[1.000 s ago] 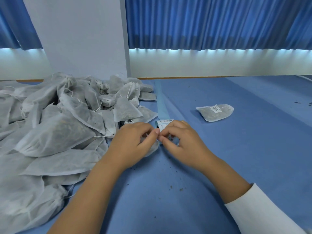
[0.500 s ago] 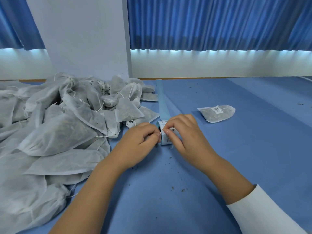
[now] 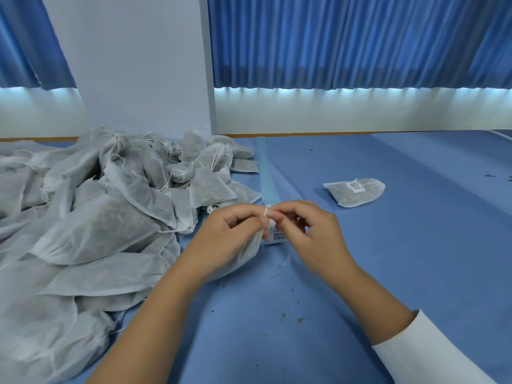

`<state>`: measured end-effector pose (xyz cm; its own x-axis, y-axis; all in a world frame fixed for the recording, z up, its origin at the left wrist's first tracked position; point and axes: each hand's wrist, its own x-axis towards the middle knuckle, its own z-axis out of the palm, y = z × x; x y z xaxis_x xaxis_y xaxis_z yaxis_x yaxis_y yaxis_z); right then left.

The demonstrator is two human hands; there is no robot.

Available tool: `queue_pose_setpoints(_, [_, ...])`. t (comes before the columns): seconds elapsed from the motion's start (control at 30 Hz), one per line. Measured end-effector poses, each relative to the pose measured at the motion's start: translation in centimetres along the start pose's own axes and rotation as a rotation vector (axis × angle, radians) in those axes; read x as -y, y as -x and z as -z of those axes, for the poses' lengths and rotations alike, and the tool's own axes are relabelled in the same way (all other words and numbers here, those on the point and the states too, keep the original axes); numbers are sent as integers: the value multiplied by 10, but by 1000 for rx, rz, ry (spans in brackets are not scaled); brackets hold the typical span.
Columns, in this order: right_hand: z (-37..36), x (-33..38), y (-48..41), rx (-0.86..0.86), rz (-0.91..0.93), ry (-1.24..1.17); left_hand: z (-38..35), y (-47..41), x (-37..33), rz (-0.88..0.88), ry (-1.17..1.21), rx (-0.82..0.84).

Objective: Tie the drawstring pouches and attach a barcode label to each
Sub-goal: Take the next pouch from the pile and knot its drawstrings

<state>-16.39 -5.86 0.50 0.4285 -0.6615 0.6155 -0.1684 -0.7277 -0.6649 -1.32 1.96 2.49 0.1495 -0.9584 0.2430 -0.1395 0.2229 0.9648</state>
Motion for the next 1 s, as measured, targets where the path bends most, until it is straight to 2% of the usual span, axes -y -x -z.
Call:
queue_pose_setpoints(0.13, [-2, -1, 0, 46, 142, 228, -5, 0, -1, -36, 50, -120])
queue_pose_setpoints(0.27, [-1, 0, 0, 123, 246, 319, -2, -1, 6, -142, -296, -221])
queue_pose_setpoints(0.33, [3, 1, -1, 79, 285, 334, 0, -1, 8, -187, -461, -197])
queue_pose_setpoints(0.43, [9, 3, -3, -24, 326, 329, 0, -2, 9, -160, -561, -128])
queue_pose_setpoints(0.53, [12, 4, -4, -85, 251, 207, -4, 1, 7, -73, -500, 24])
queue_pose_setpoints(0.67, [10, 6, -4, -35, 23, -79, -9, 3, 0, 35, -356, 151])
queue_pose_setpoints(0.73, [10, 5, -5, -14, -70, -145, -10, 4, -5, 77, -201, 148])
queue_pose_setpoints(0.83, [7, 1, -5, 23, -164, -75, -10, 7, -11, 113, 27, 130])
queue_pose_setpoints(0.93, [5, 0, -4, -24, -186, 4, -9, 6, -14, 138, 36, 80])
queue_pose_setpoints(1.0, [8, 1, -5, -56, -168, -80, -7, 4, -14, 144, 68, 43])
